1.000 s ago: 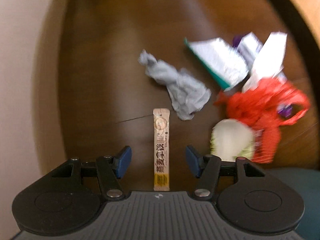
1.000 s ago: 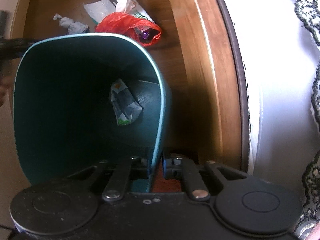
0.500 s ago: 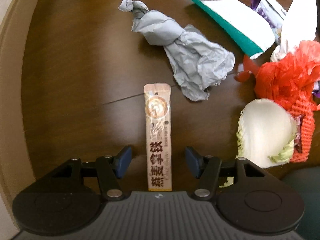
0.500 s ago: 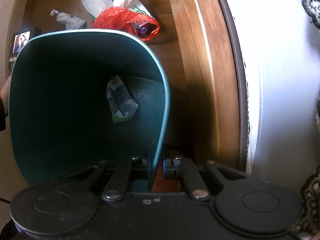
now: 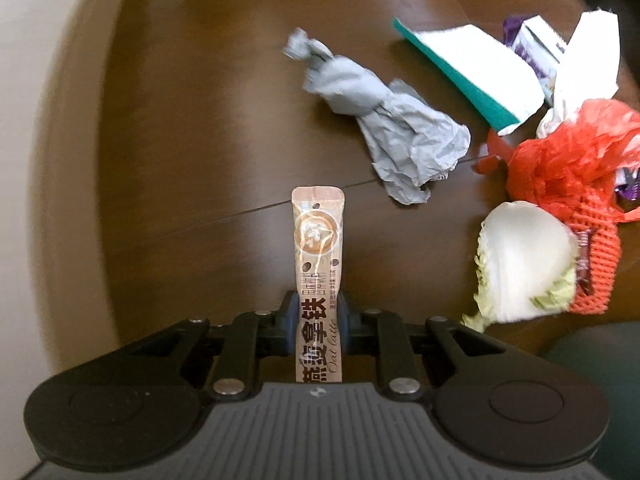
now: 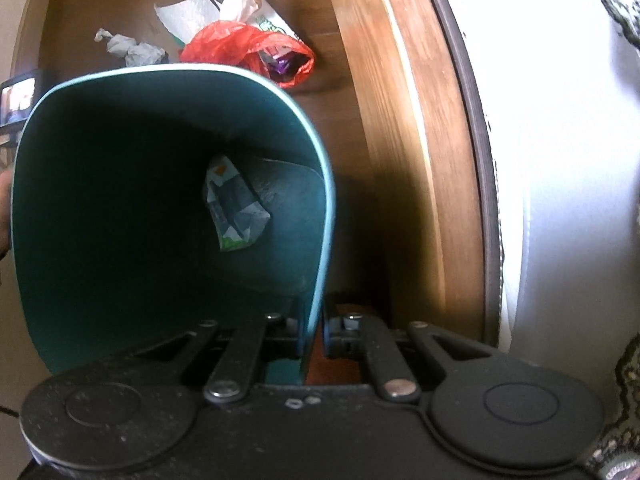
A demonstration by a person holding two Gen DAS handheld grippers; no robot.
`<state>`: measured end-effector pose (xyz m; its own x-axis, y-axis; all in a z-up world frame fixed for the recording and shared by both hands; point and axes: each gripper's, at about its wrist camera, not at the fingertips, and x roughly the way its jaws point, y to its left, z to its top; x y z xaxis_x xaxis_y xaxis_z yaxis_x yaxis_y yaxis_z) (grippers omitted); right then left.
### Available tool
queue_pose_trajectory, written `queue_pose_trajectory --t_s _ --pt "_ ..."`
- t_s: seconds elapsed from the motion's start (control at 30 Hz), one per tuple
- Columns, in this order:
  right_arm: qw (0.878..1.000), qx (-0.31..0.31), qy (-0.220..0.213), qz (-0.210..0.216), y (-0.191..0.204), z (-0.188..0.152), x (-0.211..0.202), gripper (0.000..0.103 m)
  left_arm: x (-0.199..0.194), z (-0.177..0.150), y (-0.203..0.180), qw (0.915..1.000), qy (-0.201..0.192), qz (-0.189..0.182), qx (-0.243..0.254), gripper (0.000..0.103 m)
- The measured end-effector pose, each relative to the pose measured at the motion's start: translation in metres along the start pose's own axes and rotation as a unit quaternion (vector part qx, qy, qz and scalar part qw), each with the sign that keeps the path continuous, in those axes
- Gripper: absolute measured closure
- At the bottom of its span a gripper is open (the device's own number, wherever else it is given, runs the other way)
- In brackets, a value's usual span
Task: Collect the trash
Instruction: 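Move the packet into the bin and open the left tool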
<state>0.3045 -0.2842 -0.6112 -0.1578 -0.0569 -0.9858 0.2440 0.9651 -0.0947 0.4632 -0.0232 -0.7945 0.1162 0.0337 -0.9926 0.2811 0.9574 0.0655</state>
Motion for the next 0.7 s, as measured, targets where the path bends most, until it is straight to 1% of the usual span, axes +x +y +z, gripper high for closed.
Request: queue_pose_trajectory --t_s 0.07,0.23,0.3,0.4,0.47,0.6,0.7 --pt "1.0 -0.001 -0.008 -0.005 0.003 0.002 0.0 0.098 -0.025 -0.003 0.006 0.9999 -0.001 -0.004 -0.012 0.084" --pt "1.0 -0.012 -0.018 -0.004 0.014 0.007 -0.005 0.098 -0.108 -0.004 0.017 0.9993 -0.016 -0.008 -0.032 0.084" --pt "0.999 -0.022 -0.022 -0.008 0.018 0.007 -0.007 0.098 -0.141 -0.004 0.019 0.999 -0.026 -0.004 -0.036 0.084" --pt "1.0 -0.019 -0.018 -0.008 0.019 0.006 -0.008 0.098 -0.184 -0.004 0.021 0.9982 -0.035 -0.015 -0.046 0.084" --pt "1.0 -0.014 -0.011 -0.006 0.018 0.006 -0.007 0.098 -0.203 -0.006 0.022 0.998 -0.043 -0.016 -0.044 0.084" --pt "1.0 -0.005 0.005 -0.001 0.017 0.007 -0.003 0.097 -0.24 -0.012 0.018 0.9985 -0.044 -0.015 -0.03 0.084" --pt "1.0 0.008 0.019 0.004 0.018 0.006 0.001 0.097 -0.267 -0.019 0.017 0.9981 -0.053 -0.02 -0.023 0.084"
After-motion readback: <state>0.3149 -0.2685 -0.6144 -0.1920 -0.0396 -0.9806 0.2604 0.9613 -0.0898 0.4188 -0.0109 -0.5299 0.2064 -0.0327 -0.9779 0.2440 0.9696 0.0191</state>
